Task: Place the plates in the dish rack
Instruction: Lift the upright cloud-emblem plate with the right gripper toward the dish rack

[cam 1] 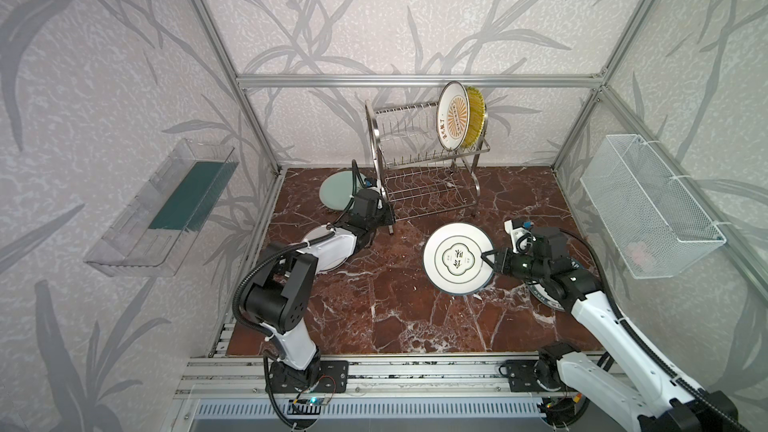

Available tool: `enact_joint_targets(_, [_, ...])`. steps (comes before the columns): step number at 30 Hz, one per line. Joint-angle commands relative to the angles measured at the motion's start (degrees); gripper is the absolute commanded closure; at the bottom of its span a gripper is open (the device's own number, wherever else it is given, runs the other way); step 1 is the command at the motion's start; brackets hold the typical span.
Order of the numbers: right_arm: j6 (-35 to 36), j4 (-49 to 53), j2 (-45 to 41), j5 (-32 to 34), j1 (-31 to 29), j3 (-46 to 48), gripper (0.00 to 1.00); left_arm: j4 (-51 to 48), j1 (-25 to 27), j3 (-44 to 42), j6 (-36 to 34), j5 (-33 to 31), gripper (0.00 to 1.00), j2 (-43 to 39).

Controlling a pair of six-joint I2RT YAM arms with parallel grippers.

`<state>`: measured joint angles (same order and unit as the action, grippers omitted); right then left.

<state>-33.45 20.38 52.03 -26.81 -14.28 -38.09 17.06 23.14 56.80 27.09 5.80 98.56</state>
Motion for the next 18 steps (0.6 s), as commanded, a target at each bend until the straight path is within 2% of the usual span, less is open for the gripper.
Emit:
enact_joint_targets(1, [2.5, 1.1, -1.3, 0.0, 0.3, -4.6, 1.0, 0.8, 1.7, -1.8, 3.7, 1.0, 0.85, -1.0])
enact_joint_targets(5, [5.1, 3.5, 0.1, 1.3, 0.5, -9.5, 1.0, 1.7, 3.2, -3.1, 4.4, 0.2, 0.85, -1.6])
enact_joint_targets(10, [9.0, 7.3, 3.2, 3.8, 0.7, -19.6, 1.0, 0.4, 3.3, -3.7, 4.9, -1.2, 0.67, -2.8])
enact_joint_targets(14, [11.8, 10.0, 6.3, 5.2, 0.7, -29.0, 1.0, -1.3, 3.4, -3.9, 4.6, -1.8, 0.57, -4.4])
enact_joint_targets(18, [14.3, 11.6, 9.9, 7.8, 0.7, -38.2, 1.0, -3.5, 3.3, -4.9, 4.0, -3.3, 0.51, -7.7])
